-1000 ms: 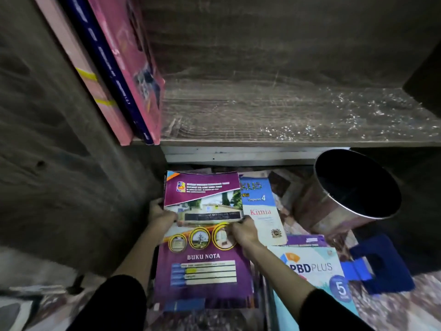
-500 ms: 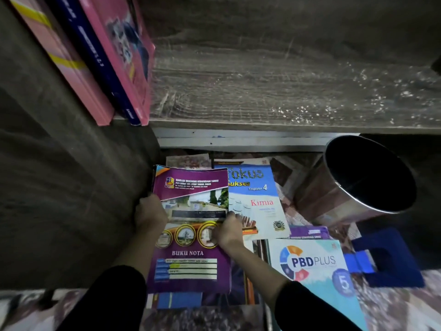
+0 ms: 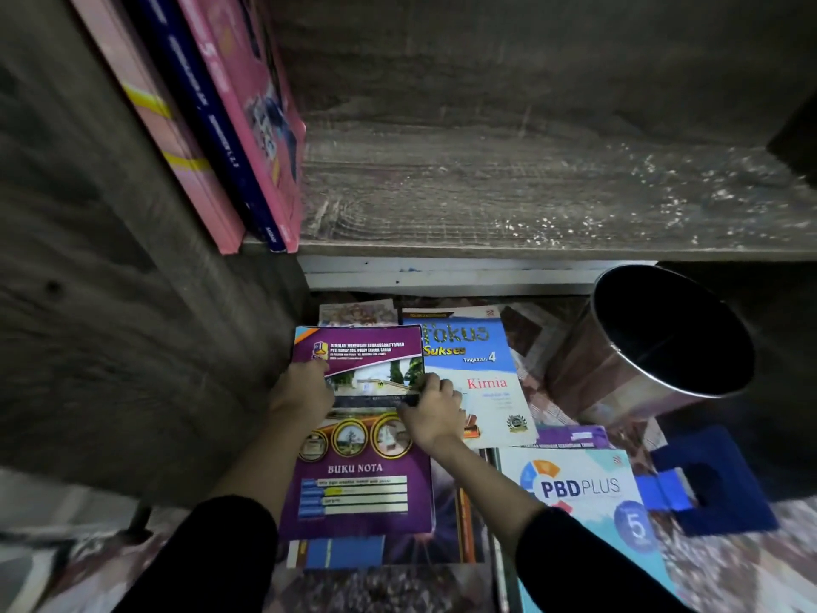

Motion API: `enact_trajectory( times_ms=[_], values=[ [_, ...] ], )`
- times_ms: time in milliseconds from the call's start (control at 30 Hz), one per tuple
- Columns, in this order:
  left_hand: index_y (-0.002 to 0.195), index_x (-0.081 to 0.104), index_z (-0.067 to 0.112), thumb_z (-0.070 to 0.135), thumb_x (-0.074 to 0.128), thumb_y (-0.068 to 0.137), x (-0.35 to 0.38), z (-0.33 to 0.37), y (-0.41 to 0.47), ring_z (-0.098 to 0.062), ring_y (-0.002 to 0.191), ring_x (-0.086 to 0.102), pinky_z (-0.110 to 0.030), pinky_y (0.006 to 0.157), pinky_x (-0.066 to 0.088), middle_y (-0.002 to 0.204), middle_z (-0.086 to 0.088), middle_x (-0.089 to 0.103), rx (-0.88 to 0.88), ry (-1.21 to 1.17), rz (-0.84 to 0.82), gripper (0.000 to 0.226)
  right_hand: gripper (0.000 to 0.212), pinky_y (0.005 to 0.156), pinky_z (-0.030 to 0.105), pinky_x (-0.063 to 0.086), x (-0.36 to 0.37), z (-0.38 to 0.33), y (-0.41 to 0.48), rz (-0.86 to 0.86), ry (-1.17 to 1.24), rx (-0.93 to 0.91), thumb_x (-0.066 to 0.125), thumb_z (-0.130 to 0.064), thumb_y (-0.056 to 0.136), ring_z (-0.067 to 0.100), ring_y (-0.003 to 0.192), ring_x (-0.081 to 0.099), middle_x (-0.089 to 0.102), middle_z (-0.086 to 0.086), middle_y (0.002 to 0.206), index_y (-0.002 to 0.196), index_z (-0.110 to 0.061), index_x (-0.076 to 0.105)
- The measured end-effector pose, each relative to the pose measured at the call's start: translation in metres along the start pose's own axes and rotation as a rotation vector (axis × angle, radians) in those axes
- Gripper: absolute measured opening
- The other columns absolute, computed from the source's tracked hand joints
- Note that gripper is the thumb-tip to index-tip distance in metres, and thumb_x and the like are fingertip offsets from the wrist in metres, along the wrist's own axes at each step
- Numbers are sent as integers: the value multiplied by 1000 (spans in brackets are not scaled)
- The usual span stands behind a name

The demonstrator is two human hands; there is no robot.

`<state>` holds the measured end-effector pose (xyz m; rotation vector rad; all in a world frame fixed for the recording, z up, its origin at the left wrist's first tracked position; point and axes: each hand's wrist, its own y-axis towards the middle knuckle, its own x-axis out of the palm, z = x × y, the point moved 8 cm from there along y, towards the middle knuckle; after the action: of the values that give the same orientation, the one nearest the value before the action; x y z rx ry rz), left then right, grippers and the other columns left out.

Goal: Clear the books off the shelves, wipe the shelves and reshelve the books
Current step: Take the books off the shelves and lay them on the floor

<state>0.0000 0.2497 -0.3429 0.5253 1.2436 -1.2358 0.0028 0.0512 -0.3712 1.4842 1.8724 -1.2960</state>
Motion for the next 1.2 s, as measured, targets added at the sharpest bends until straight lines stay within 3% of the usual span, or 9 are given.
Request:
enact_trajectory(
  times_ms=[133,300,467,567,733,933,1067,1200],
  values=[
    [111,66,17,19,53,91,-32,25,-16,-29,104,60,-34,86,51,113,-10,66,57,-109,59,23,43,99,37,36,-36,-18,-9,84,86,-54,58,-28,89,31,124,39,41,10,134,129,-15,47],
    [110,65,21,19,49,92,-84,50,-46,-29,99,61,-33,81,50,106,-9,67,69,-123,168,24,29,97,34,38,-85,-41,-29,228,252,-147,57,-17,88,29,121,44,49,10,125,116,-13,58],
    [101,70,21,19,54,90,-136,56,-78,-29,98,63,-33,81,49,103,-7,69,100,-219,360,20,16,93,37,42,-125,-68,-59,358,424,-290,55,-9,88,27,108,53,56,9,111,101,-12,64],
    [99,71,20,20,54,89,-167,54,-100,-31,96,63,-36,82,52,102,-9,70,102,-294,494,20,19,91,33,43,-144,-83,-80,402,487,-386,53,-6,88,23,104,55,56,6,110,102,-11,65],
    [109,68,14,13,54,89,-217,51,-137,-34,98,62,-38,84,50,109,-12,67,141,-425,727,25,18,87,39,47,-163,-109,-106,424,561,-518,51,-6,89,24,95,58,49,0,104,101,-13,63],
    [136,48,8,-5,44,85,-260,45,-153,-35,118,52,-35,99,38,129,-19,56,139,-604,790,53,14,84,24,41,-204,-158,-133,435,646,-660,55,-4,89,13,88,50,52,3,101,102,-7,62],
    [147,29,6,-4,47,86,-267,48,-153,-34,125,48,-32,102,34,136,-21,50,138,-662,772,64,35,82,26,38,-248,-217,-141,330,681,-722,59,-26,92,17,97,53,55,6,110,123,-14,49],
    [149,16,1,-9,50,84,-276,65,-153,-35,128,43,-28,104,27,144,-21,40,216,-719,774,74,68,103,42,38,-285,-285,-150,246,599,-808,59,-45,89,27,119,50,50,12,129,142,-21,25]
  ],
)
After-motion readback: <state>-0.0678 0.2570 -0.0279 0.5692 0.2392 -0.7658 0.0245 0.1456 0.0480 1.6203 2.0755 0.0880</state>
